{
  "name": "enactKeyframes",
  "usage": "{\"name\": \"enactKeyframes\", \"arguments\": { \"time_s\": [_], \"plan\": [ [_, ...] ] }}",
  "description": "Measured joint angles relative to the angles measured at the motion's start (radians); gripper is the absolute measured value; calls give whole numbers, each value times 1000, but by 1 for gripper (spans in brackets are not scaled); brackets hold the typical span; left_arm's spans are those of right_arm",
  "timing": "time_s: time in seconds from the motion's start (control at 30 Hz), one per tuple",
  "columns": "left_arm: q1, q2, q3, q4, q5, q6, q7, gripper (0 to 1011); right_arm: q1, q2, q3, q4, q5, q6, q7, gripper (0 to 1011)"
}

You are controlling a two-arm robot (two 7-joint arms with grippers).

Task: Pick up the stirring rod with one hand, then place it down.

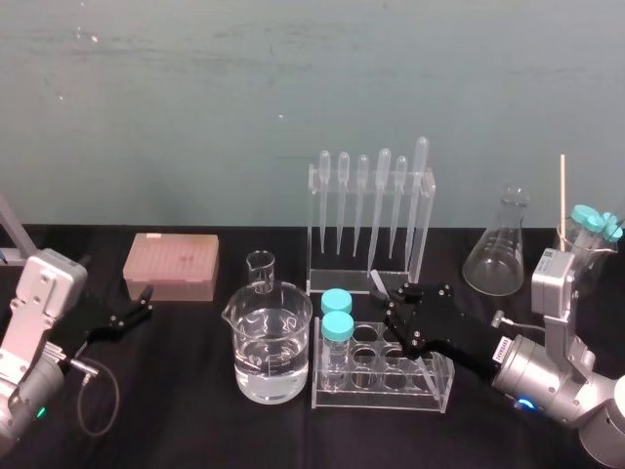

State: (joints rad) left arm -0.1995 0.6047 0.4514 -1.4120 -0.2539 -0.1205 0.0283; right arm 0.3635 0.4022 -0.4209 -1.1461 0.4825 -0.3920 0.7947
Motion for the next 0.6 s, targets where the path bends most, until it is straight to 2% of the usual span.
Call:
{"name": "enactKeyframes", "arguments": {
  "time_s": [0.57,0.6],
  "plan": [
    [0,0,0,0,0,0,0,1000,0,-2,3,-1,5,-5,2,74],
    [0,0,0,0,0,0,0,1000,0,-2,3,-1,5,-5,2,110]
  ]
}}
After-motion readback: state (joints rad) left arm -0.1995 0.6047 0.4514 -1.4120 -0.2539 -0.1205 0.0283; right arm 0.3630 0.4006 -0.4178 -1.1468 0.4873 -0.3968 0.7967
